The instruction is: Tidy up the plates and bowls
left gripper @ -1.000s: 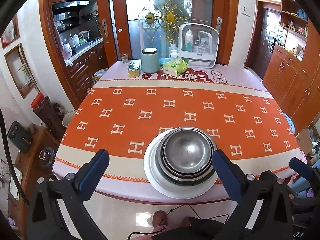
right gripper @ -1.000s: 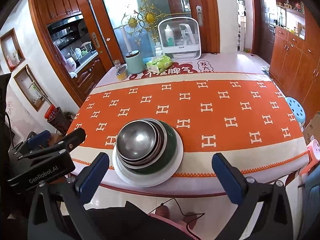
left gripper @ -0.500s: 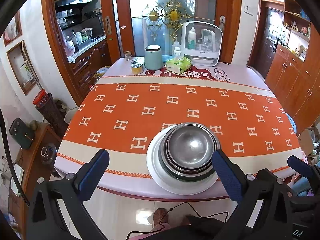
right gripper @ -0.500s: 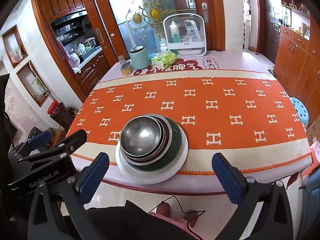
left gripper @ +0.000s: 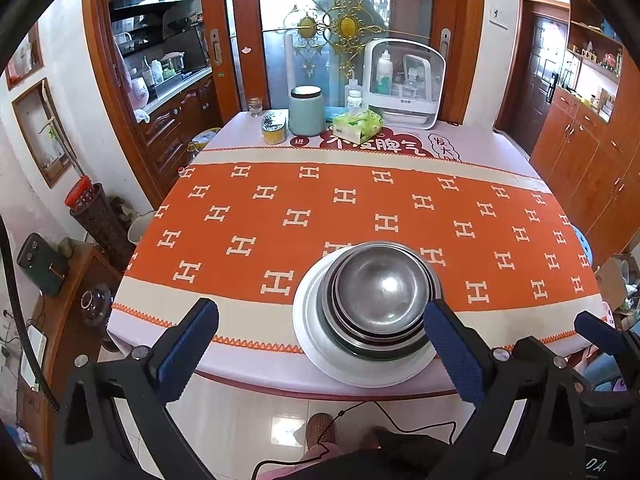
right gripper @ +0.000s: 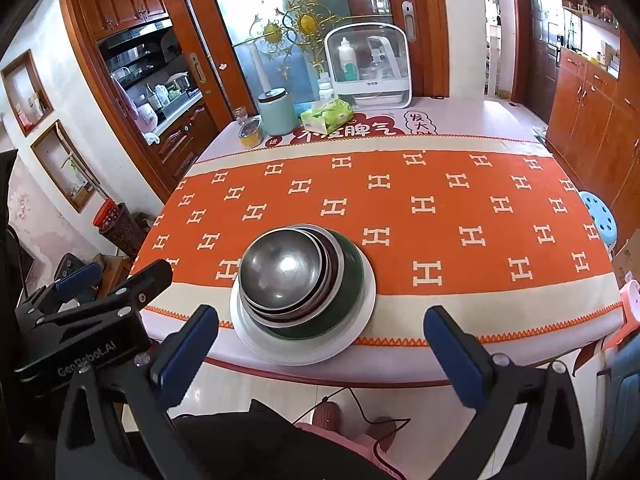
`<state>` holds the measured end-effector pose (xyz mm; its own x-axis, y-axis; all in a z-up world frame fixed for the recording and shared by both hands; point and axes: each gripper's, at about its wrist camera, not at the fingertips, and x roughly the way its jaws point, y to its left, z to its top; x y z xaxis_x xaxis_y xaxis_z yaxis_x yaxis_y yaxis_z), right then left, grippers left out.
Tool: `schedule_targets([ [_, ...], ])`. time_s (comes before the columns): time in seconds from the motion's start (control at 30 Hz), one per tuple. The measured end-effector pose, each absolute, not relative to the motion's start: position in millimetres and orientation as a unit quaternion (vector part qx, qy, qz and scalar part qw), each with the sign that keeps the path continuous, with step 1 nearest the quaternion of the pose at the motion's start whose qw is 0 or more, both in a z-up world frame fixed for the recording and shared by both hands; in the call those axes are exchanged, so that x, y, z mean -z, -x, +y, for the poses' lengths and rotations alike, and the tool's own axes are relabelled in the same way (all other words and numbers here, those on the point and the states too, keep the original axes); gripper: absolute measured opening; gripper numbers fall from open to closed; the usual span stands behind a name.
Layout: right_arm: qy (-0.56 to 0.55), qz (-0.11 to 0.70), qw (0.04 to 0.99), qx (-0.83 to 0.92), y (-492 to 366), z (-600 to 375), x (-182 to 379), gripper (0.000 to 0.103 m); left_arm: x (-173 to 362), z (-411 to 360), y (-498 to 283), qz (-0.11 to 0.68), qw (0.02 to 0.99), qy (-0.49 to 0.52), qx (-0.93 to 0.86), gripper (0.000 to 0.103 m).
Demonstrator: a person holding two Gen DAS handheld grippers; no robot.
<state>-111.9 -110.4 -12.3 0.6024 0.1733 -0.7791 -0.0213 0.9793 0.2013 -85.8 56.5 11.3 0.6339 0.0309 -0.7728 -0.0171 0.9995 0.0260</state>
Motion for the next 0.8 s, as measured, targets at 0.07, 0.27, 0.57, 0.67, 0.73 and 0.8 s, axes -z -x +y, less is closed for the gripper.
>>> schedule_targets([
  [0.07, -0.086, 0.444, 0.890, -0.054, 111.5, -110.7, 13.4, 0.103, -10.0, 55.9, 85.6, 0.429, 0.903, -0.008, -0.012, 0.102],
  [0.27, -0.086, 0.447, 0.889, -0.052, 110.6, -112.2, 15.7, 0.103, -7.4, 54.7, 83.8, 0.431, 0.902, -0.008, -0.009, 0.102],
  [0.57, -0.086, 0.451, 0.887, -0.048, 107.9, -112.7, 17.0, 0.103, -4.7, 54.2, 79.5, 0.433, 0.901, -0.008, -0.003, 0.102],
  [0.67, -0.087, 0.451, 0.887, -0.047, 107.0, -113.2, 17.0, 0.103, -4.2, 53.4, 78.4, 0.434, 0.901, -0.008, -0.003, 0.102],
  [0.73, -0.087, 0.451, 0.887, -0.047, 106.8, -113.2, 16.7, 0.103, -4.0, 53.3, 76.9, 0.434, 0.901, -0.009, -0.002, 0.102],
  [0.8, -0.087, 0.451, 0.887, -0.048, 106.7, -113.5, 16.7, 0.103, -3.4, 52.5, 77.1, 0.434, 0.901, -0.009, -0.002, 0.102],
])
